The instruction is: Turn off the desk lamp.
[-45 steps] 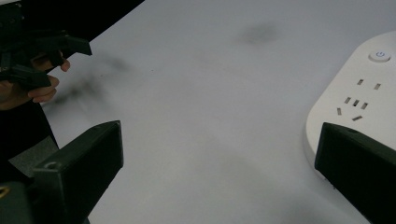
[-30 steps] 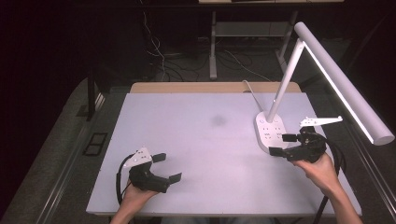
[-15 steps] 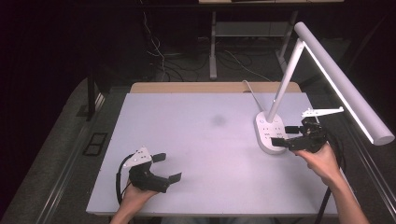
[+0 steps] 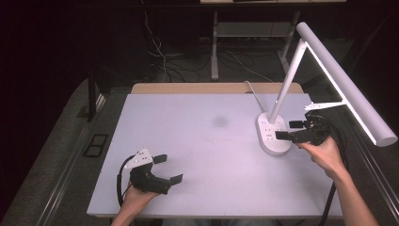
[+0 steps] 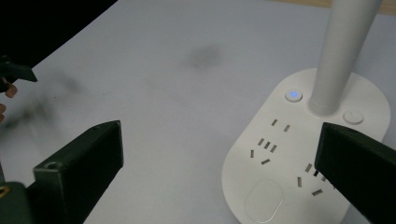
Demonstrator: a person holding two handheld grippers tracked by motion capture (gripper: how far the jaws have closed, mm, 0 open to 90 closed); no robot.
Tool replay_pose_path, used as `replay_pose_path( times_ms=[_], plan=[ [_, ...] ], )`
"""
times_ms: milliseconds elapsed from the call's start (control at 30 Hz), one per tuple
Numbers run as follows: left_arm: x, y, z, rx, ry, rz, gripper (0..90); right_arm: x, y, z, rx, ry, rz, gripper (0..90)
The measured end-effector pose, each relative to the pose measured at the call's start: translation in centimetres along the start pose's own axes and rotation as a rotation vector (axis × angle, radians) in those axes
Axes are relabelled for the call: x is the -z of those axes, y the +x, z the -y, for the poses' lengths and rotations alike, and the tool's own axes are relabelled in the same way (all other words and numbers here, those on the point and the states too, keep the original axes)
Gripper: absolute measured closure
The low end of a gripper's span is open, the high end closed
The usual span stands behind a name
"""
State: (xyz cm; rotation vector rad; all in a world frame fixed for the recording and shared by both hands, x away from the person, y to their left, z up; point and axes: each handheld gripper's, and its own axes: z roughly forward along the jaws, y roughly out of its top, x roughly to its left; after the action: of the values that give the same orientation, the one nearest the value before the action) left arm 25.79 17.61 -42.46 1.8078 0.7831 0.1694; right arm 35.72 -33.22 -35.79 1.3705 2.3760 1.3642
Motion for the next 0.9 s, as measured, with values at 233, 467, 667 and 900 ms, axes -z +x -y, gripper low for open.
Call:
replay_pose_path(
  times_ms=[233, 467, 667, 900],
  plan=[
    [0.0, 0.0, 0.0, 0.001, -0.002, 0.001, 0.0, -0.2, -1.1, -0.6, -0.009, -0.001, 0.012, 1.1],
    [0.0, 0.0, 0.0, 0.000, -0.001, 0.003, 0.0, -0.2, -2.3, -1.4, -0.002, 0.002, 0.031, 9.2],
    [0.0, 0.0, 0.0, 0.001, -0.003, 0.003, 0.0, -0.1, -3.3, -1.7, 0.006, 0.000, 0.083, 27.2],
    [0.1, 0.2, 0.0, 0.004, -0.002, 0.005, 0.0, -0.4, -4.6, -2.2, 0.014, 0.014, 0.104, 41.4]
  ],
)
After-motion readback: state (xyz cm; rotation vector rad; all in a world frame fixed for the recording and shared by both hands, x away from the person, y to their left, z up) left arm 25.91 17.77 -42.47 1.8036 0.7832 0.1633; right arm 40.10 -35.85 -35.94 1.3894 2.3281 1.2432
